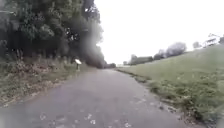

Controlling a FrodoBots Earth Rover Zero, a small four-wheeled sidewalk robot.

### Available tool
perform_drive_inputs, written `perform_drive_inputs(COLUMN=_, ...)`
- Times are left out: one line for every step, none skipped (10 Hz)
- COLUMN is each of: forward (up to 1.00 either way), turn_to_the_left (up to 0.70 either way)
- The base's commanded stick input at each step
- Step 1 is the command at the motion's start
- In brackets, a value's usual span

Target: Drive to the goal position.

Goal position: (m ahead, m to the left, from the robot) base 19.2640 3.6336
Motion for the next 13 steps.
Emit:
perform_drive_inputs(forward=0.7, turn_to_the_left=0.0)
perform_drive_inputs(forward=0.7, turn_to_the_left=0.0)
perform_drive_inputs(forward=0.7, turn_to_the_left=0.0)
perform_drive_inputs(forward=0.7, turn_to_the_left=0.0)
perform_drive_inputs(forward=0.7, turn_to_the_left=0.0)
perform_drive_inputs(forward=0.7, turn_to_the_left=0.0)
perform_drive_inputs(forward=0.7, turn_to_the_left=0.0)
perform_drive_inputs(forward=0.7, turn_to_the_left=0.0)
perform_drive_inputs(forward=0.7, turn_to_the_left=0.0)
perform_drive_inputs(forward=0.7, turn_to_the_left=0.0)
perform_drive_inputs(forward=0.7, turn_to_the_left=0.0)
perform_drive_inputs(forward=0.7, turn_to_the_left=0.0)
perform_drive_inputs(forward=0.7, turn_to_the_left=0.0)
